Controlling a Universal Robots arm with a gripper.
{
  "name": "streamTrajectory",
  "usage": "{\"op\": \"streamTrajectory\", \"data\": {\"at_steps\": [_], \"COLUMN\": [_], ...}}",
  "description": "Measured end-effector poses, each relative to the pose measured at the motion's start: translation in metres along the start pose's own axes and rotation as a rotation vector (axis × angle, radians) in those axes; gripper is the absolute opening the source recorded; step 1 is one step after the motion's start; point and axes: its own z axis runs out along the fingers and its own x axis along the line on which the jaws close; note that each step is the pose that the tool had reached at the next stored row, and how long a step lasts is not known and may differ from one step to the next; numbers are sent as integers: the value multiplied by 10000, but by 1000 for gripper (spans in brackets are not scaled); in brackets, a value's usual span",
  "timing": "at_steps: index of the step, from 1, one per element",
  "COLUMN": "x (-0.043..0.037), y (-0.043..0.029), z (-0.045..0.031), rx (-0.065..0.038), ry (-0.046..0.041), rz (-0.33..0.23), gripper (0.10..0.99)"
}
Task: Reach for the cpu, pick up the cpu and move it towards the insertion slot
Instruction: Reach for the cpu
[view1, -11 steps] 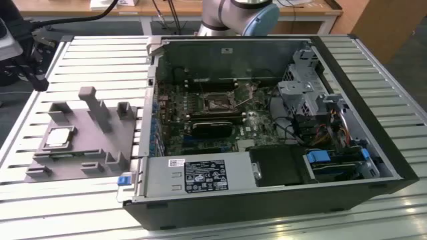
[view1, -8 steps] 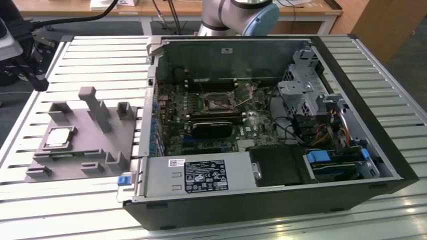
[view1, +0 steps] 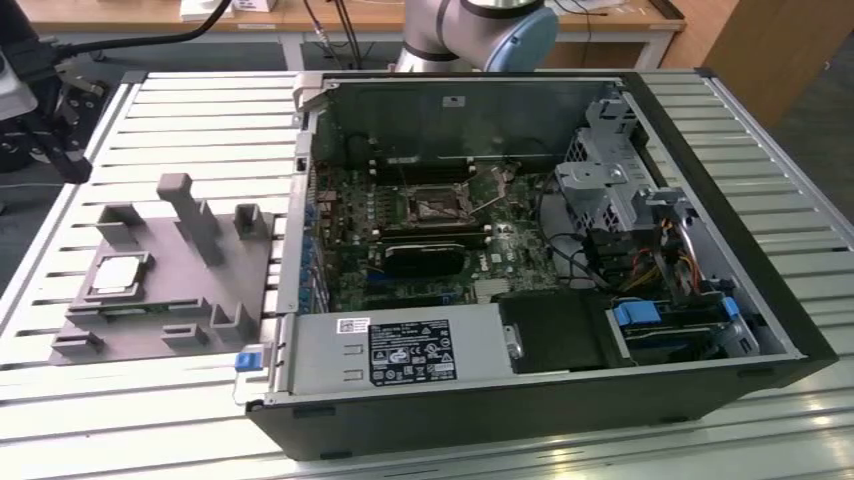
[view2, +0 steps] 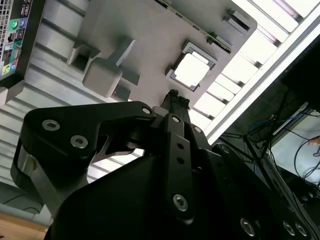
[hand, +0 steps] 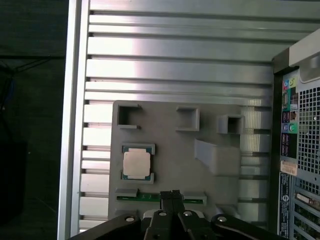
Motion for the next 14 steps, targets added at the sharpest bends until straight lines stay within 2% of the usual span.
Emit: {"op": "streamTrajectory", "data": {"at_steps": [8, 10, 11, 13, 14], "x": [5, 13, 25, 66, 86], "y": [-19, -49, -63, -90, -103], "z": [61, 93, 113, 147, 163], "rx": [-4, -5, -9, -20, -28], "ry": [-1, 4, 0, 0, -1], "rz": [0, -2, -5, -10, -13], "gripper": [114, 231, 231, 353, 353]}}
